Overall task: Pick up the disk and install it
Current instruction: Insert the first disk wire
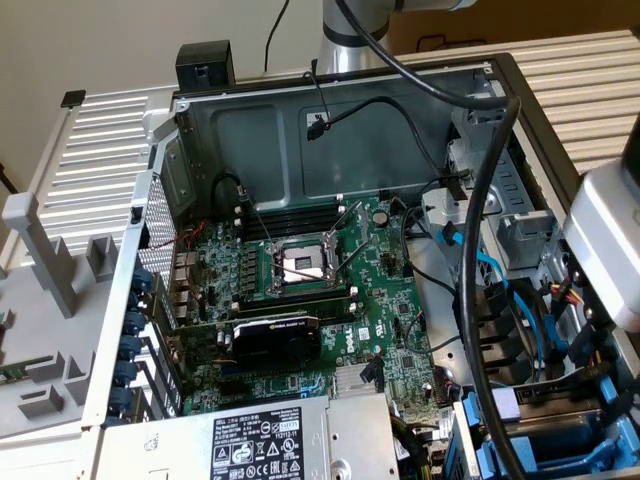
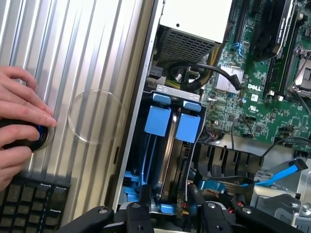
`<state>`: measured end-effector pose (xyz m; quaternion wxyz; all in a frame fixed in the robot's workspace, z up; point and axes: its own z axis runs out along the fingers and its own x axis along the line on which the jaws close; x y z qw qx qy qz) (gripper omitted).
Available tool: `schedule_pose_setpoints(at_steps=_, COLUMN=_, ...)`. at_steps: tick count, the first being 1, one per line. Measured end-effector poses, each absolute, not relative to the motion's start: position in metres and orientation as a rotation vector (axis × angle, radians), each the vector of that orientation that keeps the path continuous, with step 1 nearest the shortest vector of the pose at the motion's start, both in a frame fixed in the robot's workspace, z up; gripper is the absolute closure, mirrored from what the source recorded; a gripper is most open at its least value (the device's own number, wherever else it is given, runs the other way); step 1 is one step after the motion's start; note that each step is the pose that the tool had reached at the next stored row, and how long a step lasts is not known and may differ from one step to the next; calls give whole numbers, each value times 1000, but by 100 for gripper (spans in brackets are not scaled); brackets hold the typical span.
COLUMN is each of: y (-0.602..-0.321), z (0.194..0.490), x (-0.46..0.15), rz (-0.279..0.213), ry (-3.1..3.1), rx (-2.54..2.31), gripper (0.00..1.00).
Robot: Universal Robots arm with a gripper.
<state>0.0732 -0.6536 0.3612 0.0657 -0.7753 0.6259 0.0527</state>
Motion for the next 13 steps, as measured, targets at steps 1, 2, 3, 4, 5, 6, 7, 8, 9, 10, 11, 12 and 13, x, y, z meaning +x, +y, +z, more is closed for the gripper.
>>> schedule_pose_setpoints(at_steps=1, y=-654, z=361, x=74, rz=167, ry=1884, rx=-2336, gripper=57)
schedule_pose_setpoints(at_steps=2, y=-654, z=361, x=74, rz=174, ry=1880, rx=-2334, gripper=57)
schedule_pose_setpoints(at_steps=3, y=-654, z=361, x=75, rz=181, ry=1876, rx=-2331, gripper=57)
schedule_pose_setpoints(at_steps=4, y=-655, z=360, x=76, rz=186, ry=1872, rx=-2329, gripper=57)
schedule_pose_setpoints(at_steps=5, y=-655, z=360, x=76, rz=191, ry=1869, rx=-2327, gripper=57)
schedule_pose_setpoints(at_steps=6, y=-656, z=359, x=77, rz=195, ry=1866, rx=-2327, gripper=57)
schedule_pose_setpoints(at_steps=7, y=-657, z=358, x=78, rz=198, ry=1865, rx=-2327, gripper=57)
schedule_pose_setpoints(at_steps=8, y=-657, z=357, x=78, rz=202, ry=1863, rx=-2327, gripper=57)
schedule_pose_setpoints(at_steps=9, y=-658, z=356, x=79, rz=206, ry=1862, rx=-2327, gripper=57)
schedule_pose_setpoints(at_steps=10, y=-659, z=355, x=79, rz=210, ry=1860, rx=-2327, gripper=57)
schedule_pose_setpoints(at_steps=11, y=-659, z=354, x=79, rz=216, ry=1856, rx=-2326, gripper=57)
schedule_pose_setpoints(at_steps=12, y=-659, z=354, x=79, rz=223, ry=1850, rx=-2324, gripper=57)
schedule_pose_setpoints(at_steps=13, y=-660, z=353, x=79, rz=232, ry=1843, rx=-2321, gripper=57)
